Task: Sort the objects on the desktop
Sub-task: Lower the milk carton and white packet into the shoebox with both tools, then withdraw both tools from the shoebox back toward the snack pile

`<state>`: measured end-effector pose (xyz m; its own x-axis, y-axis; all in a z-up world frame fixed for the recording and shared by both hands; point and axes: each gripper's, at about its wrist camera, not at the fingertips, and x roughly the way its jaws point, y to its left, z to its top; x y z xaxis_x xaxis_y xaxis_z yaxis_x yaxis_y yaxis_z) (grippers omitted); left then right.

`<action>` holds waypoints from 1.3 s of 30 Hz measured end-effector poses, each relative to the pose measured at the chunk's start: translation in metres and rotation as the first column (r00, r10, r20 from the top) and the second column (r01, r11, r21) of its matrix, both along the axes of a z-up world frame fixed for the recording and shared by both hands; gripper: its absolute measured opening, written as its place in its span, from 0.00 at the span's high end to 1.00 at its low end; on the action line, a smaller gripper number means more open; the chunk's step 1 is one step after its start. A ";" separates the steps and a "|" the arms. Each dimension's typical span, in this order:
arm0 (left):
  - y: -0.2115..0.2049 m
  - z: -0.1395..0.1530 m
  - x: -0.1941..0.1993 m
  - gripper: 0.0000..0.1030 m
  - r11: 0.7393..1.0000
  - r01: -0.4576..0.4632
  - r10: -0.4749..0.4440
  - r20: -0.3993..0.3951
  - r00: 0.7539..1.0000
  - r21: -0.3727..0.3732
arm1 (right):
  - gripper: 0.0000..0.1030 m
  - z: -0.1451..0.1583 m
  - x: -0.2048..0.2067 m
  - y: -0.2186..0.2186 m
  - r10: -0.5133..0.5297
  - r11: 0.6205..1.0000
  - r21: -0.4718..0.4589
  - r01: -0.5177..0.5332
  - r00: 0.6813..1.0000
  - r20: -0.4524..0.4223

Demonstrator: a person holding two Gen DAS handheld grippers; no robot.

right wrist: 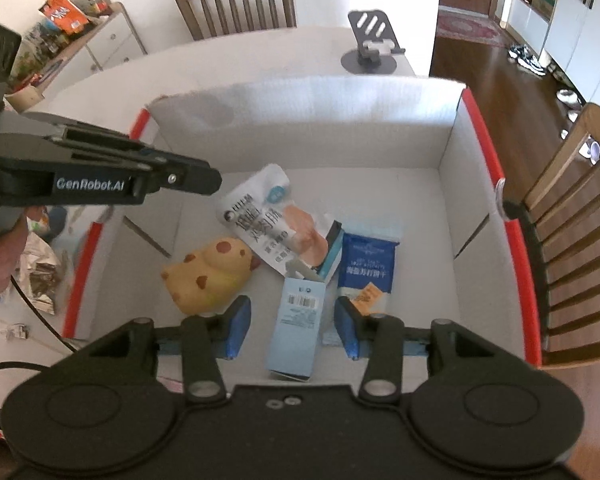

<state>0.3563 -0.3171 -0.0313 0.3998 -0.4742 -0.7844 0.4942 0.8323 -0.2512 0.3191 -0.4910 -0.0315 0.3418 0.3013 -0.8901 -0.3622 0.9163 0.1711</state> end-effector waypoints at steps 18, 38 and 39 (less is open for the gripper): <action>0.019 0.029 -0.055 0.32 0.998 0.053 -0.051 0.076 0.996 -0.027 | 0.35 0.025 -0.026 -0.001 -0.011 0.999 0.036 0.008 0.997 0.074; 0.056 0.041 -0.106 0.07 0.998 0.060 -0.059 0.148 0.987 -0.004 | 0.31 0.037 -0.055 0.024 -0.042 0.996 0.086 0.033 0.994 0.100; 0.058 0.041 -0.109 0.02 0.998 0.060 -0.058 0.156 0.986 -0.005 | 0.31 0.037 -0.056 0.026 -0.043 0.996 0.088 0.034 0.994 0.100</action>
